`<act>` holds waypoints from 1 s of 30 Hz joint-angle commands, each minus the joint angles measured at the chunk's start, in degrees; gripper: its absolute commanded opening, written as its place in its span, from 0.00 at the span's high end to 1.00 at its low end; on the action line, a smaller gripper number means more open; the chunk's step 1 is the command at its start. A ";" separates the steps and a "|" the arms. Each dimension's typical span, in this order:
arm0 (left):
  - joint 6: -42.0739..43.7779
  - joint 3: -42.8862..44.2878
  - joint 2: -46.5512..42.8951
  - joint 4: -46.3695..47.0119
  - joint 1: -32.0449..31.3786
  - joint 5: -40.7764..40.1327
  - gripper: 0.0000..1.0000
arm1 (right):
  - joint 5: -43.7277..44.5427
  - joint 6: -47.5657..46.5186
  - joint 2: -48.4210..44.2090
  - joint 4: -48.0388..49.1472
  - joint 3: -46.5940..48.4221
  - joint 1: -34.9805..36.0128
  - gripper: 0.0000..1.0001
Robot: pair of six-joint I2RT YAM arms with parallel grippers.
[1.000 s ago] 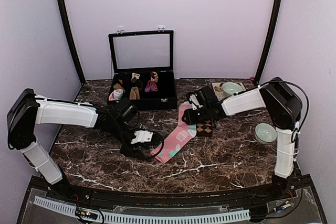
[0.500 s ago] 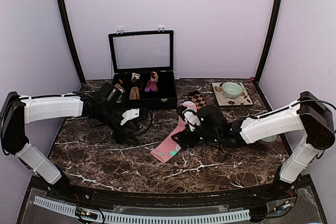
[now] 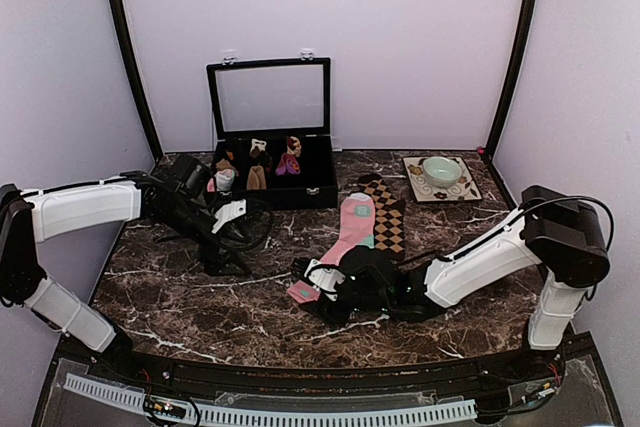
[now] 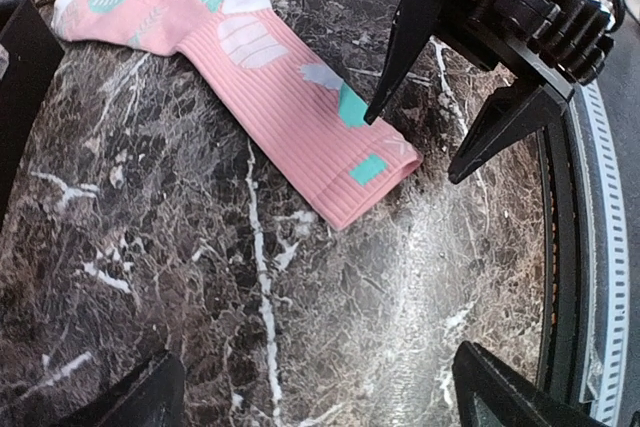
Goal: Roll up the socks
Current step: Pick up the sock from the center of the board.
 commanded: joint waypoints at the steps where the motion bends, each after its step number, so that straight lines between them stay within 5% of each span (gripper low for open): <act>1: 2.01 -2.44 -2.99 -4.22 0.75 0.18 0.01 | -1.15 -4.99 2.68 2.45 2.74 0.44 0.44; 17: 5.54 -3.15 -1.42 -1.39 0.39 -2.98 0.01 | 2.41 -1.56 3.46 3.35 -1.44 3.08 0.75; 24: 9.65 -1.71 1.46 -2.95 -4.92 -3.62 0.01 | 5.64 0.31 3.75 4.63 -2.53 2.55 0.89; 30: 11.18 -0.24 5.45 -1.18 -10.20 -4.25 0.02 | 5.80 1.55 3.62 4.09 -4.40 2.23 0.86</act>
